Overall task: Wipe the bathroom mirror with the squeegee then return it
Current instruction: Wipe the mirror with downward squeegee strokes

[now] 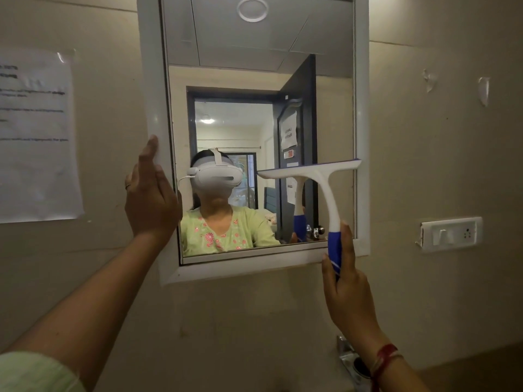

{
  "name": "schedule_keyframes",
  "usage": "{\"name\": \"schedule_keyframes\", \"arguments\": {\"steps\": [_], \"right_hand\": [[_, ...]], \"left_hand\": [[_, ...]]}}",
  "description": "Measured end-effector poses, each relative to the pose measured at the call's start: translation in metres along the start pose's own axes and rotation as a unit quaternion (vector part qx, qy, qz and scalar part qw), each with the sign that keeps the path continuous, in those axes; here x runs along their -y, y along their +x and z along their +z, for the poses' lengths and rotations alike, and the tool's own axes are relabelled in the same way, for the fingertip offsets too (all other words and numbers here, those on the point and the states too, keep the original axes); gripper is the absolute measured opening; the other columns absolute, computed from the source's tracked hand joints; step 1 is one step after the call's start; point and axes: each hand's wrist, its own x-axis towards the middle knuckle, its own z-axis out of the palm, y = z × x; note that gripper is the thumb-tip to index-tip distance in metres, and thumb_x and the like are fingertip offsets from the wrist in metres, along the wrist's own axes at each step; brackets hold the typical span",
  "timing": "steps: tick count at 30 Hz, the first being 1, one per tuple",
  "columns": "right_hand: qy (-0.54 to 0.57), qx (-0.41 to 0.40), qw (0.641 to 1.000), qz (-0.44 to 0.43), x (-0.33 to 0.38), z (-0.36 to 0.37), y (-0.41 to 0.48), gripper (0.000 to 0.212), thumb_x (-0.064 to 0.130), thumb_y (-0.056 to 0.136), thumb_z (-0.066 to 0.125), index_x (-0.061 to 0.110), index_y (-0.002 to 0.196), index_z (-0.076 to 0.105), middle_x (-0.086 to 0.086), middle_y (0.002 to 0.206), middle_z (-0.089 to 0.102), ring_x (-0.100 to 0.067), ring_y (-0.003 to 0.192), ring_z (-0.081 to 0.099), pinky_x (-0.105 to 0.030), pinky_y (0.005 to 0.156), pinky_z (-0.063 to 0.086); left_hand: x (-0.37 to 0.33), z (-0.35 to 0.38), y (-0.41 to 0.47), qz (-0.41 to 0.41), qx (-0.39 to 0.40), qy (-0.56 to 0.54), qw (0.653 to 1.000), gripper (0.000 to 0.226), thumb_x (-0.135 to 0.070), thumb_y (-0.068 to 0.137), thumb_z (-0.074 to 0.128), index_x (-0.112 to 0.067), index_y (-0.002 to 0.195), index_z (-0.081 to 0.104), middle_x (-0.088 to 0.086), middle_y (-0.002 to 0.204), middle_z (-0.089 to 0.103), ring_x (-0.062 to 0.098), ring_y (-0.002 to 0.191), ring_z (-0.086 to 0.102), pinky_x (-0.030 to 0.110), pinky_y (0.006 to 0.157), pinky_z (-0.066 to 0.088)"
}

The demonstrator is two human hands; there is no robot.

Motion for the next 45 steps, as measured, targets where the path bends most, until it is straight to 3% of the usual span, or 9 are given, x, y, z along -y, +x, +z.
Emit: {"name": "schedule_keyframes", "arguments": {"steps": [14,19,27,31,34,36,39,42,45], "right_hand": [[0.014,0.022,0.999,0.046,-0.007,0.012,-0.056,0.068,0.051,0.085,0.03,0.058,0.134,-0.016,0.01,0.056,0.046,-0.007,0.04,0.05,-0.01,0.037,0.037],[0.024,0.03,0.998,0.059,-0.009,0.015,-0.075,0.068,0.049,0.087,0.033,0.054,0.138,-0.012,0.012,0.055,0.044,-0.002,0.055,0.058,-0.01,0.036,0.039],[0.026,0.033,0.997,0.069,-0.007,0.014,-0.086,0.068,0.047,0.086,0.034,0.057,0.137,-0.012,0.01,0.053,0.043,-0.008,0.039,0.05,-0.015,0.036,0.043],[0.028,0.045,0.994,0.092,-0.008,0.011,-0.095,0.071,0.042,0.088,0.037,0.057,0.136,-0.012,0.008,0.051,0.043,-0.002,0.054,0.058,-0.01,0.038,0.042],[0.002,0.046,0.995,0.093,-0.004,0.009,-0.097,0.073,0.033,0.087,0.044,0.047,0.141,-0.004,0.013,0.052,0.037,-0.009,0.036,0.048,-0.007,0.034,0.036],[-0.021,0.042,0.995,0.09,-0.005,0.009,-0.1,0.074,0.03,0.086,0.046,0.044,0.142,-0.002,0.016,0.059,0.036,-0.004,0.035,0.043,-0.006,0.03,0.028],[-0.008,0.061,0.991,0.12,-0.007,0.011,-0.108,0.073,0.04,0.084,0.039,0.056,0.136,-0.009,0.009,0.071,0.045,-0.004,0.049,0.051,-0.009,0.046,0.036],[-0.01,0.075,0.989,0.129,-0.011,0.012,-0.112,0.059,0.043,0.083,0.037,0.047,0.136,0.01,0.006,0.077,0.046,0.0,0.052,0.049,-0.008,0.047,0.034],[-0.025,0.085,0.988,0.124,-0.013,0.01,-0.113,0.056,0.039,0.084,0.04,0.044,0.134,0.016,0.012,0.077,0.041,0.003,0.05,0.048,-0.004,0.042,0.031]], "left_hand": [[-0.001,0.001,0.001,0.021,-0.008,0.013,1.0,0.041,-0.014,0.1,0.029,-0.021,0.141,0.034,0.005,0.135,0.051,0.031,0.113,0.05,0.024,0.083,0.032],[0.001,0.001,0.0,0.019,-0.008,0.016,1.0,0.042,-0.014,0.1,0.028,-0.022,0.141,0.034,0.001,0.138,0.049,0.028,0.117,0.049,0.02,0.086,0.029],[-0.001,0.001,-0.001,0.014,-0.01,0.019,1.0,0.042,-0.017,0.1,0.027,-0.023,0.141,0.035,0.001,0.136,0.05,0.024,0.117,0.048,0.016,0.084,0.028],[-0.002,0.001,0.0,0.01,-0.014,0.017,1.0,0.042,-0.018,0.1,0.027,-0.023,0.141,0.034,0.001,0.136,0.051,0.024,0.116,0.049,0.018,0.085,0.029],[-0.002,0.002,-0.001,0.016,-0.016,0.018,1.0,0.042,-0.019,0.1,0.027,-0.023,0.141,0.035,0.0,0.137,0.05,0.024,0.117,0.049,0.017,0.085,0.029],[-0.002,0.002,0.0,0.017,-0.018,0.017,1.0,0.042,-0.019,0.1,0.027,-0.022,0.141,0.035,0.001,0.136,0.05,0.023,0.116,0.05,0.017,0.086,0.03],[-0.001,0.003,0.0,0.016,-0.02,0.017,1.0,0.042,-0.018,0.1,0.027,-0.023,0.14,0.035,0.001,0.135,0.051,0.023,0.116,0.05,0.017,0.085,0.03],[0.0,0.004,-0.001,0.01,-0.017,0.014,1.0,0.042,-0.021,0.1,0.027,-0.025,0.141,0.034,-0.002,0.136,0.051,0.022,0.115,0.05,0.019,0.085,0.032],[0.0,0.004,-0.001,0.01,-0.019,0.011,1.0,0.041,-0.022,0.1,0.026,-0.026,0.141,0.034,-0.002,0.134,0.052,0.022,0.113,0.051,0.02,0.085,0.033]]}}
